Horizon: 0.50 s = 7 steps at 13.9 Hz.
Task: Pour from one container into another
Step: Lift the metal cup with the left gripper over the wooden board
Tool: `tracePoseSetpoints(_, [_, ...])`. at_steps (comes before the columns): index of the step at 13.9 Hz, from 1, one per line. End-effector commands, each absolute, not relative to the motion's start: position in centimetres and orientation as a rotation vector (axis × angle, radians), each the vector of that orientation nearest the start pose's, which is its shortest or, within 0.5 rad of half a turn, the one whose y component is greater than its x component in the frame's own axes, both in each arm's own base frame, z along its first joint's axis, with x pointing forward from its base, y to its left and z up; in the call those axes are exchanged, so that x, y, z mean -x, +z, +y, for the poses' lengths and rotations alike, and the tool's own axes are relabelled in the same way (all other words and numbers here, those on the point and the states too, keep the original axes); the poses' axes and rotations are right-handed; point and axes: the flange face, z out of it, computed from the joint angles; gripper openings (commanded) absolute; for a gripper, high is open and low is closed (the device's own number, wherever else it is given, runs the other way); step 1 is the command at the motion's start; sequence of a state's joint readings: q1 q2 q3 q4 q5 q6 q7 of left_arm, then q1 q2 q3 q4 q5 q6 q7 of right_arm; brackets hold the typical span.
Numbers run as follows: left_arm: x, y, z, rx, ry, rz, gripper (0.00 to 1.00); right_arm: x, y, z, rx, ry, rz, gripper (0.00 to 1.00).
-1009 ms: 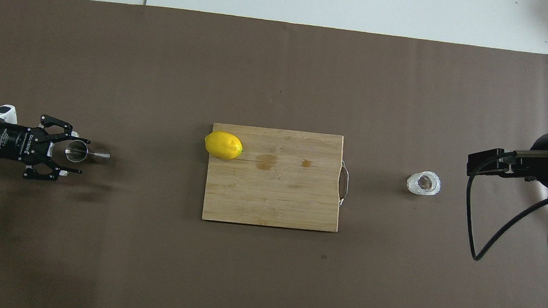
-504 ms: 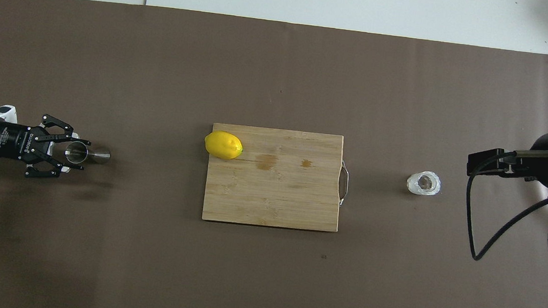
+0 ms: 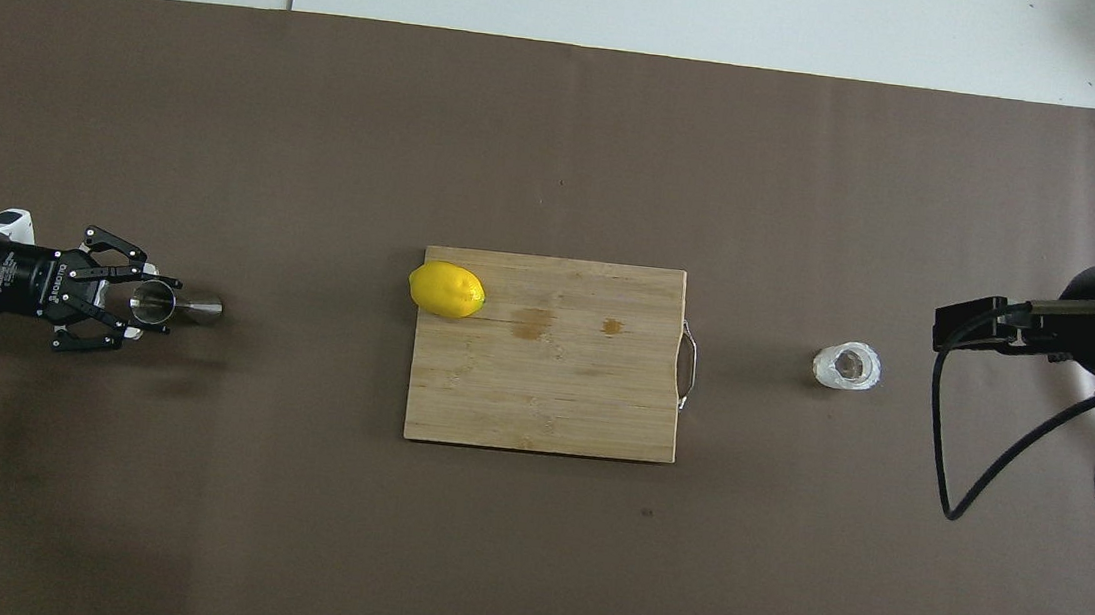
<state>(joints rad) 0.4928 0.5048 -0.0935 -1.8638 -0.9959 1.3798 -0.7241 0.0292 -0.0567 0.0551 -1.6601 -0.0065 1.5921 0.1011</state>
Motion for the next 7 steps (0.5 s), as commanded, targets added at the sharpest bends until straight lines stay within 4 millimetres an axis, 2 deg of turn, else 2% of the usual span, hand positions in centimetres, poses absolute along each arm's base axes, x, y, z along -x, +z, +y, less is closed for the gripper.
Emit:
tracePoseSetpoints(1, [-54.8,27.5,11.9,-1.422,-1.229,1.322,0.00,-52.8,61.7,4.3,3.129,0.028,-0.006,1.00])
tracePoseSetpoints(5, [-55.9,30.7,9.2,-1.446,-1.199,1.257,0.00,-52.8,61.7,4.2,3.129,0.028,-0.006,1.00])
tracePoseSetpoints(7, [-56.4,32.4,6.2,-1.468,-1.204,1.212,0.00,-52.8,61.7,4.3,3.129,0.028,-0.006,1.00])
